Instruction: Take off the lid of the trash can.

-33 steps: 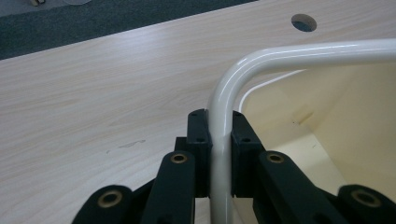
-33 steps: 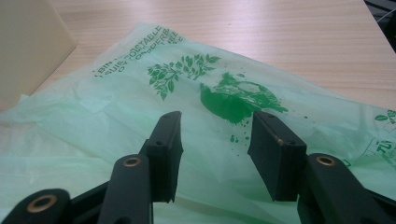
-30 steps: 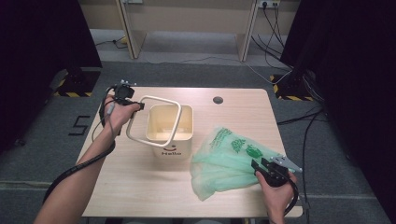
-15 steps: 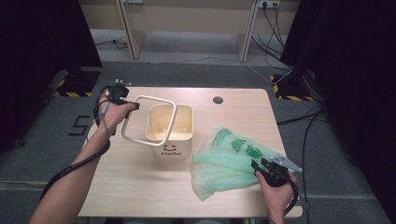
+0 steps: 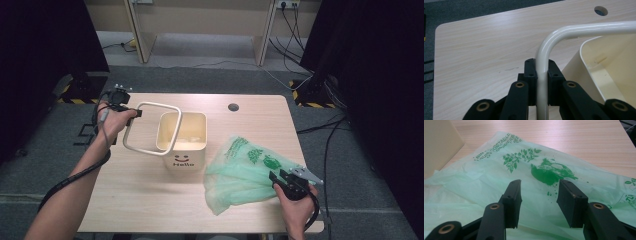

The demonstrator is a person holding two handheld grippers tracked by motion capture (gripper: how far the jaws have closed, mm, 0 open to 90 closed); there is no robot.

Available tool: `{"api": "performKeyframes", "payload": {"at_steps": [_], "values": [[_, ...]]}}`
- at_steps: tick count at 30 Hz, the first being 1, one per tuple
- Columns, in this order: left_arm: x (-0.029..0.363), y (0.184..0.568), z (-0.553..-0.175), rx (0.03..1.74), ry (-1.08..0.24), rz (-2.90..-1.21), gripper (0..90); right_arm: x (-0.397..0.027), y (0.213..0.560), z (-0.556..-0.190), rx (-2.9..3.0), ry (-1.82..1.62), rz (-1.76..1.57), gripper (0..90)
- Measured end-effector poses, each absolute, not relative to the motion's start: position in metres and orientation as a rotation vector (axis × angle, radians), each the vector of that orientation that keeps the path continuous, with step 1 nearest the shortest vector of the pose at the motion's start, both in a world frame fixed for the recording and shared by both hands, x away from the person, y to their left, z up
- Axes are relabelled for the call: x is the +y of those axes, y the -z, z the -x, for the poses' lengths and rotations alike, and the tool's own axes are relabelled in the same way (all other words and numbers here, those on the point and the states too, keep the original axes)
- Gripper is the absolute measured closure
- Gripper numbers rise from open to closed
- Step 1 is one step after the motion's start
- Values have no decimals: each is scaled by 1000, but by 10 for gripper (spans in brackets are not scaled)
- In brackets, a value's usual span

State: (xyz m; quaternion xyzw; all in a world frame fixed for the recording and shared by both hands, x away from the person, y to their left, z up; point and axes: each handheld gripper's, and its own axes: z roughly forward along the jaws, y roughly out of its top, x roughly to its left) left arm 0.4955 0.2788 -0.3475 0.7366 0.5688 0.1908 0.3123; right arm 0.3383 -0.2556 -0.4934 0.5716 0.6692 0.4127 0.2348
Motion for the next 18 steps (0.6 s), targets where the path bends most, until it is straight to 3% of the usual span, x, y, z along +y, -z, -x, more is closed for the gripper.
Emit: {"api": "performKeyframes", "payload": {"at_steps": [18], "values": [[302, 347, -492, 1542, -517, -1923, 808, -256, 494, -338, 1836, -1131, -1571, 537]]}}
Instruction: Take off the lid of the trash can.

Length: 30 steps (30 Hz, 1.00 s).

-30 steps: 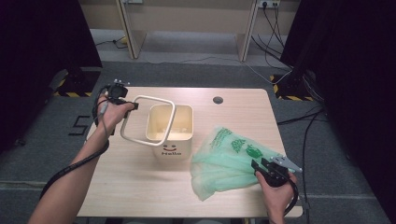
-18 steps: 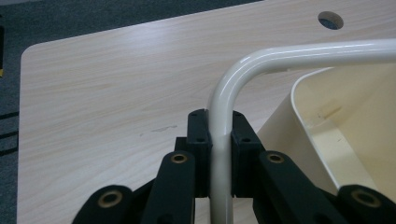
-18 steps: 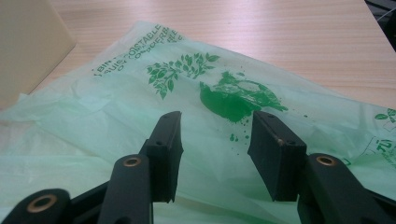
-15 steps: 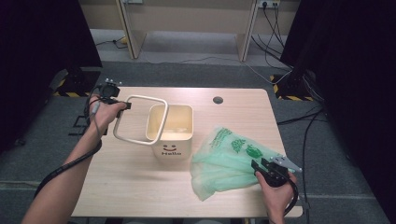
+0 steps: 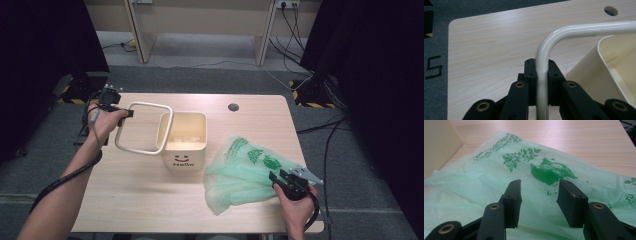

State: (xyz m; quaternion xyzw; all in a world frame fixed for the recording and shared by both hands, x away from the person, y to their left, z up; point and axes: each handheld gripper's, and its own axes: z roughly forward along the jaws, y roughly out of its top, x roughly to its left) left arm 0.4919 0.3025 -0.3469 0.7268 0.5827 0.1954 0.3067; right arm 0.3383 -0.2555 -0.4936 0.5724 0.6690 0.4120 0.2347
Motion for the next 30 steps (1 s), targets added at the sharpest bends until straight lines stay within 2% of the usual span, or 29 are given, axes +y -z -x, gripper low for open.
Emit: {"api": "performKeyframes", "payload": {"at_steps": [30], "values": [[350, 356, -482, 1632, -530, -1876, 808, -255, 494, -338, 1832, -1132, -1585, 537]]}}
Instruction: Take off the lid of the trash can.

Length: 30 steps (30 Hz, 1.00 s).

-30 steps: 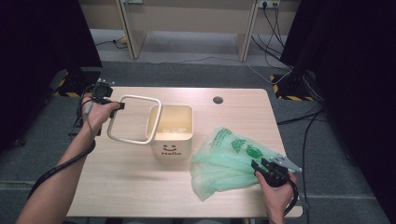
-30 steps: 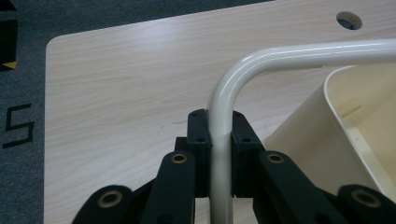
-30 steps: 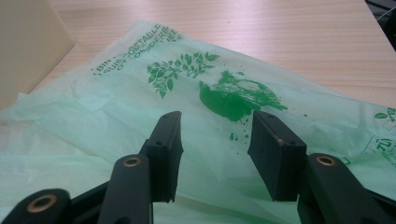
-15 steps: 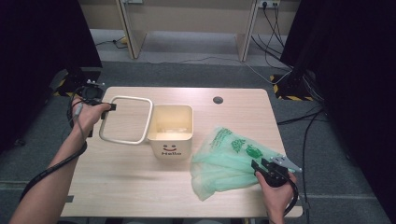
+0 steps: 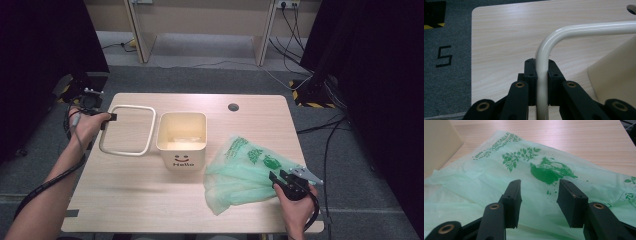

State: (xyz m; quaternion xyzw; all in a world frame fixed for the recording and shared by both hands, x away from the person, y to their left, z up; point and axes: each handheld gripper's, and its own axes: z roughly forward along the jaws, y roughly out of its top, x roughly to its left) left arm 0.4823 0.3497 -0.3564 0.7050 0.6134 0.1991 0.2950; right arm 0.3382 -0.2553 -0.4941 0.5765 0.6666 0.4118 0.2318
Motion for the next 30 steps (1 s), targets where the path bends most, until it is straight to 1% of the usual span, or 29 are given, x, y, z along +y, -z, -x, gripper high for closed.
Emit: {"api": "performKeyframes", "payload": {"at_steps": [30], "values": [[376, 369, -474, 1690, -527, -1856, 808, -256, 494, -338, 1832, -1132, -1580, 535]]}}
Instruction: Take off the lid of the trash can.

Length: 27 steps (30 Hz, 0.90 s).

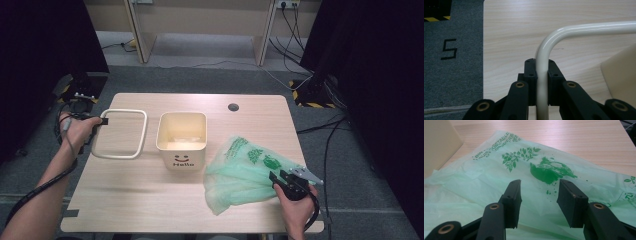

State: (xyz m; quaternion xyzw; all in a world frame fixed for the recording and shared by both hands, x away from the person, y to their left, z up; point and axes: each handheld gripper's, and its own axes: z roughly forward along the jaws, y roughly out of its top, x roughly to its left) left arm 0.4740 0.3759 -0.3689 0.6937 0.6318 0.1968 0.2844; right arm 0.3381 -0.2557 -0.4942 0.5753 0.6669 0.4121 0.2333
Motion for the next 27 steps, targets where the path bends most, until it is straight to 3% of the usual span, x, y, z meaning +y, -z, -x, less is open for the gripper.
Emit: {"api": "performKeyframes", "payload": {"at_steps": [27], "values": [[392, 382, -467, 1731, -517, -1842, 808, -256, 494, -338, 1831, -1132, -1583, 534]]}}
